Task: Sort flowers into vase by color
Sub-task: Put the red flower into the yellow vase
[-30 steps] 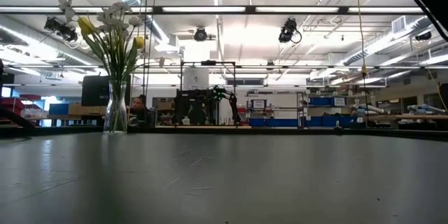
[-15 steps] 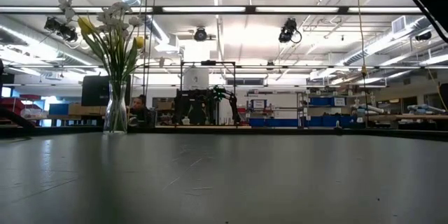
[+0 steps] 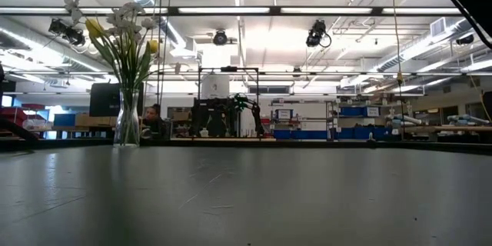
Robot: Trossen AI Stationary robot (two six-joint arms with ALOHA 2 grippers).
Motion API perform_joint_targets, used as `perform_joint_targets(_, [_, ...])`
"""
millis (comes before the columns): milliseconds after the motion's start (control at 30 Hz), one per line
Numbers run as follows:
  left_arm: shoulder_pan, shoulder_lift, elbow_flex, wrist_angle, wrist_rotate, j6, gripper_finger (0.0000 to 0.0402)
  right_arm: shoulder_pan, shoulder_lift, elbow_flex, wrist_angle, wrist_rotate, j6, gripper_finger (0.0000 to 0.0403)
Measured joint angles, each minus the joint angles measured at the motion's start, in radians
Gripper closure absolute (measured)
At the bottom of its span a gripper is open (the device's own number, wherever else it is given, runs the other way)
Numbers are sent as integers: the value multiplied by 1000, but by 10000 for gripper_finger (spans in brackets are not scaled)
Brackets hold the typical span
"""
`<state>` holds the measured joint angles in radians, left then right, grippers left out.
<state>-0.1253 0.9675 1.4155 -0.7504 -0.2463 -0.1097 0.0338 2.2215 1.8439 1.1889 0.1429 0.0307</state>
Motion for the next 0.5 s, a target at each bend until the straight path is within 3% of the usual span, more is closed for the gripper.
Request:
perform_joint_targets(133, [0,-10,0,-7,61,87,388,-7,0,0,1,-44,96,400])
perform_joint_targets(400, [1,-14,3,-82,84,151,394,-43,3,0,-17,-155,329,397])
perform_joint_targets(500, [0,-31,0,-163,155,189,395,-47,3,0,-3,-158,394,378])
